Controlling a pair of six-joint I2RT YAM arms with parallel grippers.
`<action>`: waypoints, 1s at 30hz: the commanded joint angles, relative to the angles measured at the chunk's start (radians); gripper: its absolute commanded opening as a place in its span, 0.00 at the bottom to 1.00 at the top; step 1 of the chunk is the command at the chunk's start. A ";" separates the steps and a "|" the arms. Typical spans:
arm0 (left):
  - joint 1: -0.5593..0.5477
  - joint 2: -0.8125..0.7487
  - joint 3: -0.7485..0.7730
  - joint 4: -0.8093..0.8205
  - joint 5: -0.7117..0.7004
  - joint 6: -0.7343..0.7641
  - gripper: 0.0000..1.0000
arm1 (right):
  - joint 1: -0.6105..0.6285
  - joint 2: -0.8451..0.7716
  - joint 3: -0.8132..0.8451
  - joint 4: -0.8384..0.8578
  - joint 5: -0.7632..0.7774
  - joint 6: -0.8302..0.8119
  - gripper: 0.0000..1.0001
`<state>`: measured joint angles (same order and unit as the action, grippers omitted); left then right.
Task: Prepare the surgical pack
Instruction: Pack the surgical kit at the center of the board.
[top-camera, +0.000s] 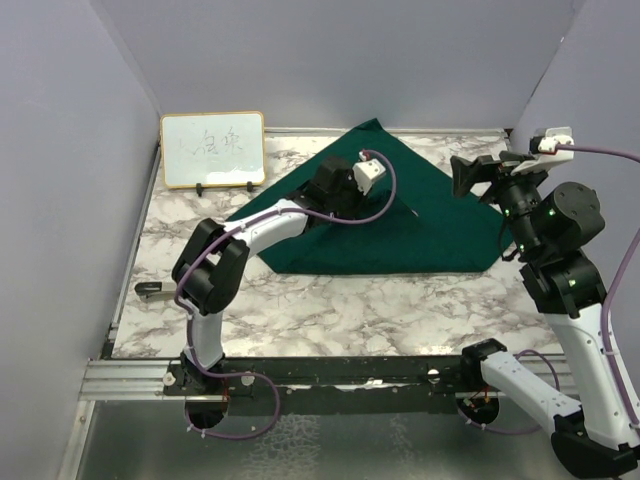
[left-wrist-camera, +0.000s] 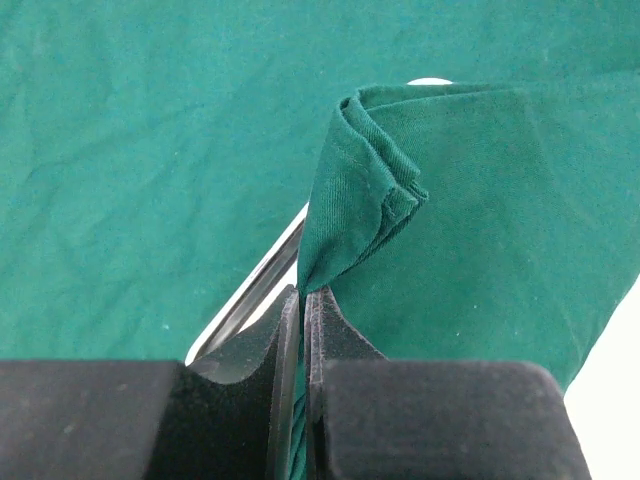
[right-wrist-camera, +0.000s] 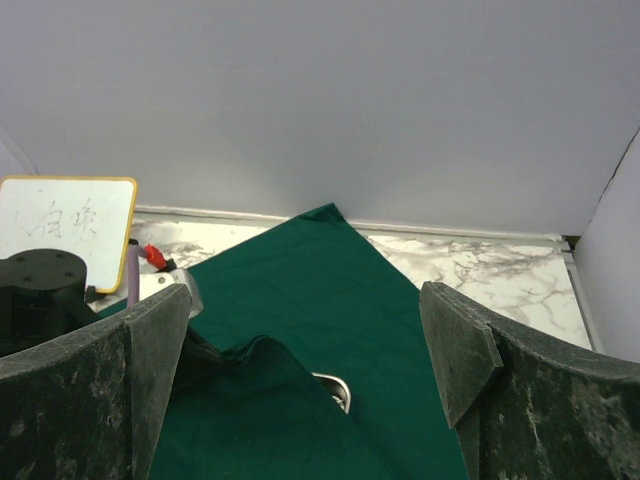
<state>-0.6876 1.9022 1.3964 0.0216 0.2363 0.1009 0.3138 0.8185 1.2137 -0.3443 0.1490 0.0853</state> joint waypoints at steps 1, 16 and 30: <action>0.018 0.056 0.067 0.008 0.065 -0.040 0.00 | -0.001 0.011 0.010 0.010 -0.018 0.011 1.00; 0.085 0.175 0.193 -0.045 0.102 -0.123 0.00 | -0.001 0.044 0.018 0.002 -0.033 0.018 1.00; 0.135 0.294 0.343 -0.131 0.130 -0.214 0.00 | -0.002 0.115 0.002 -0.010 -0.046 0.039 1.00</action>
<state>-0.5823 2.1796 1.6966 -0.1001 0.3515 -0.0620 0.3138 0.9123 1.2137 -0.3466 0.1196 0.1089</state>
